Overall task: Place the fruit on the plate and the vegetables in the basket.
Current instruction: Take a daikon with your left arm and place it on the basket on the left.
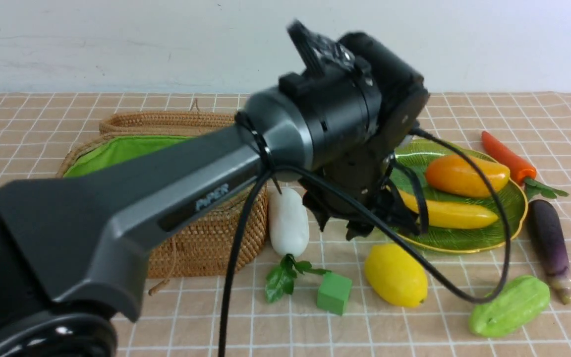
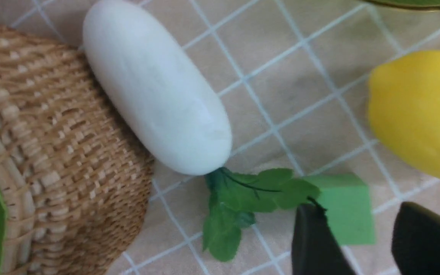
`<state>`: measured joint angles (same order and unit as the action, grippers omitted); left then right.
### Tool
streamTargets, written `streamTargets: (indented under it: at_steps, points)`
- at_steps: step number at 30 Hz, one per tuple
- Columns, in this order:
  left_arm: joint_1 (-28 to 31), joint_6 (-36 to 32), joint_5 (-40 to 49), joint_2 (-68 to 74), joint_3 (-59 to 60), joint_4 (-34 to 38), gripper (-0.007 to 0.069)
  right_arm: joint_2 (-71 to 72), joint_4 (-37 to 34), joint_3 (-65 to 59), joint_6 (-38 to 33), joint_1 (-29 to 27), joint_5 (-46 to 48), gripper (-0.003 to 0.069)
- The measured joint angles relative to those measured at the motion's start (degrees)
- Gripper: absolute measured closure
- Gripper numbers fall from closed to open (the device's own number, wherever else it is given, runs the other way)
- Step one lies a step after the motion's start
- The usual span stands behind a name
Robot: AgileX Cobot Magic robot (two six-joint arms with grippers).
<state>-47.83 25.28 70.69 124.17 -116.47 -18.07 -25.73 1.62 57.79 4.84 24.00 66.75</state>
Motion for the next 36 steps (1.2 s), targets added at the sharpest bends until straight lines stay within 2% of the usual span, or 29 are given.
streamTargets:
  at_steps: [5, 8, 17, 22, 25, 27, 28, 31, 32, 34, 36]
  points:
    - [0.00, 8.63, -0.10, 4.97, 0.00, -11.32, 0.0050, 0.00, -1.62, 0.00, 0.00, 0.00, -0.02, 0.0423]
    - [0.00, 10.59, -0.33, 7.16, 0.00, -14.37, 0.0013, 0.00, -2.25, 0.00, -0.06, 0.00, -0.02, 0.0423]
    - [0.00, 11.59, -2.20, 12.38, -0.05, -19.21, 0.0062, 0.00, -3.38, 0.00, -0.94, 0.00, 0.31, 0.0423]
    - [0.00, 11.77, -3.48, 13.24, -0.05, -17.96, 0.0094, 0.00, -4.84, 0.00, -2.94, 0.00, 0.71, 0.0422]
    - [0.00, 11.77, -4.94, 13.29, -0.05, -16.46, 0.0134, 0.00, -5.05, 0.00, -3.02, 0.00, 0.84, 0.0421]
    - [0.06, 11.77, -6.44, 13.29, -0.05, -15.37, 0.0199, 0.00, -5.17, 0.00, -3.17, 0.00, 0.84, 0.0421]
    - [0.06, 11.83, -7.09, 13.29, -0.05, -14.38, 0.0265, 0.00, -5.18, 0.00, -3.22, 0.00, 0.84, 0.0421]
    - [0.06, 11.83, -7.92, 13.29, -0.05, -13.41, 0.0389, 0.00, -5.25, 0.00, -3.22, 0.00, 0.84, 0.0423]
    - [0.06, 11.83, -8.17, 13.29, -0.05, -13.29, 0.0495, 0.00, -5.25, 0.00, -3.22, 0.00, 0.90, 0.0423]
    - [0.01, 11.72, -8.30, 13.29, -0.05, -13.53, 0.0602, 0.00, -5.25, 0.00, -3.22, 0.00, 0.90, 0.0423]
    - [0.01, 11.22, -8.24, 13.29, -0.35, -13.99, 0.0638, 0.00, -5.25, 0.00, -3.22, 0.00, 0.92, 0.0423]
